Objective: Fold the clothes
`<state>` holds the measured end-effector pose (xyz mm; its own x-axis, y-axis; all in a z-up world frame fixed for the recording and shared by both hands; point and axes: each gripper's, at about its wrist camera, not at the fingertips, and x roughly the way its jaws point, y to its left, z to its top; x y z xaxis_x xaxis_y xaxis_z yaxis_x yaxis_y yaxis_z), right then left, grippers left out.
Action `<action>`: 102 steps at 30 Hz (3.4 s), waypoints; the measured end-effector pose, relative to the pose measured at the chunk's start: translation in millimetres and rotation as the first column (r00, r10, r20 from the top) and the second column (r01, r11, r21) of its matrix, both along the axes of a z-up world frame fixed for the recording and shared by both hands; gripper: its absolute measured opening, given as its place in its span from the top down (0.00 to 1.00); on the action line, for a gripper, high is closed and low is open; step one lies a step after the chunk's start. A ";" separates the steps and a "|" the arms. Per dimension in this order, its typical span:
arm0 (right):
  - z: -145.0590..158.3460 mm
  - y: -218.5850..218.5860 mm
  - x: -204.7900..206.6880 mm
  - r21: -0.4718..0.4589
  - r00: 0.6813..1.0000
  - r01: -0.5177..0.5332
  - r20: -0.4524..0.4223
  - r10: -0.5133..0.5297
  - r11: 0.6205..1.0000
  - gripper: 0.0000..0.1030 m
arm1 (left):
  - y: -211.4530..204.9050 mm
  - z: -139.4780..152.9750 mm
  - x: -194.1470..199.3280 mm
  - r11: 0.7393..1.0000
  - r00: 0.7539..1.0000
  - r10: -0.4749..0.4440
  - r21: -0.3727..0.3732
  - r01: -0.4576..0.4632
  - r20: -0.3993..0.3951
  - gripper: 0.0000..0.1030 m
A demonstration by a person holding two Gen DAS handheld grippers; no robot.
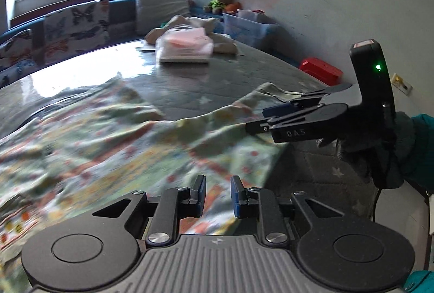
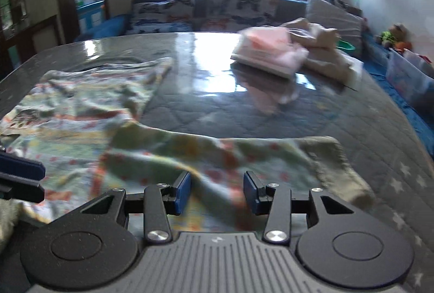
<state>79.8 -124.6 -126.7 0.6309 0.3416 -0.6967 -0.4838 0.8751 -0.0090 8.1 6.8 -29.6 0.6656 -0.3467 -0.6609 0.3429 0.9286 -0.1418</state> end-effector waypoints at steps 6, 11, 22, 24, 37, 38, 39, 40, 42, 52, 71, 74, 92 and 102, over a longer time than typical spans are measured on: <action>8.2 -8.7 6.7 0.002 0.999 0.031 0.025 -0.032 1.000 0.58 | -22.7 -10.6 23.2 0.998 0.998 -0.054 -0.014 0.053 -0.031 0.74; 5.1 10.3 14.4 0.006 0.999 -0.038 0.029 0.038 0.999 0.57 | -38.9 -25.2 32.7 0.996 0.994 -0.091 -0.001 0.091 -0.066 0.74; -3.6 -6.6 54.2 0.019 0.996 0.085 0.035 -0.086 0.996 0.50 | -41.8 -27.2 29.5 0.993 0.991 -0.116 -0.031 0.114 -0.064 0.73; -2.5 -12.7 57.8 0.032 0.994 0.103 0.035 -0.104 0.994 0.51 | -41.8 -27.0 29.1 0.993 0.991 -0.117 -0.031 0.115 -0.064 0.72; -0.7 -35.3 43.9 0.049 0.991 0.129 0.017 -0.130 0.990 0.49 | -41.8 -24.1 30.1 0.994 0.992 -0.109 -0.032 0.107 -0.066 0.68; 1.0 -36.6 42.5 0.056 0.991 0.132 0.017 -0.133 0.990 0.48 | -41.1 -23.0 29.8 0.995 0.993 -0.101 -0.027 0.100 -0.065 0.65; 2.9 -38.3 40.7 0.061 0.990 0.136 0.019 -0.138 0.989 0.47 | -40.1 -21.6 29.3 0.995 0.994 -0.094 -0.025 0.092 -0.062 0.64; 4.6 -40.1 38.6 0.060 0.989 0.143 0.022 -0.145 0.988 0.45 | -38.5 -19.7 28.9 0.996 0.995 -0.086 -0.025 0.085 -0.057 0.62; 7.4 -43.0 35.3 0.059 0.987 0.157 0.028 -0.159 0.986 0.43 | -34.5 -14.9 27.6 0.997 0.997 -0.068 -0.027 0.067 -0.043 0.59; 9.5 -70.2 26.0 0.103 0.955 0.293 0.006 -0.295 0.950 0.35 | -5.9 7.9 18.0 0.997 0.997 0.079 -0.013 -0.079 0.013 0.29; -4.2 -96.1 21.7 0.169 0.903 0.429 -0.056 -0.426 0.887 0.63 | 27.3 9.1 -0.7 0.976 0.976 0.216 -0.002 -0.216 0.012 0.16; -3.4 -103.1 21.1 0.203 0.886 0.462 -0.069 -0.458 0.863 0.64 | 28.2 8.5 -1.1 0.975 0.975 0.222 -0.001 -0.222 0.007 0.16; -4.5 -100.4 23.3 0.130 0.903 0.426 -0.004 -0.429 0.896 0.69 | 27.7 3.1 3.1 0.968 0.968 0.249 0.023 -0.248 -0.034 0.11; -0.9 -99.2 23.4 0.186 0.914 0.402 -0.021 -0.405 0.897 0.91 | 33.4 0.3 1.6 0.961 0.960 0.275 0.031 -0.274 -0.057 0.07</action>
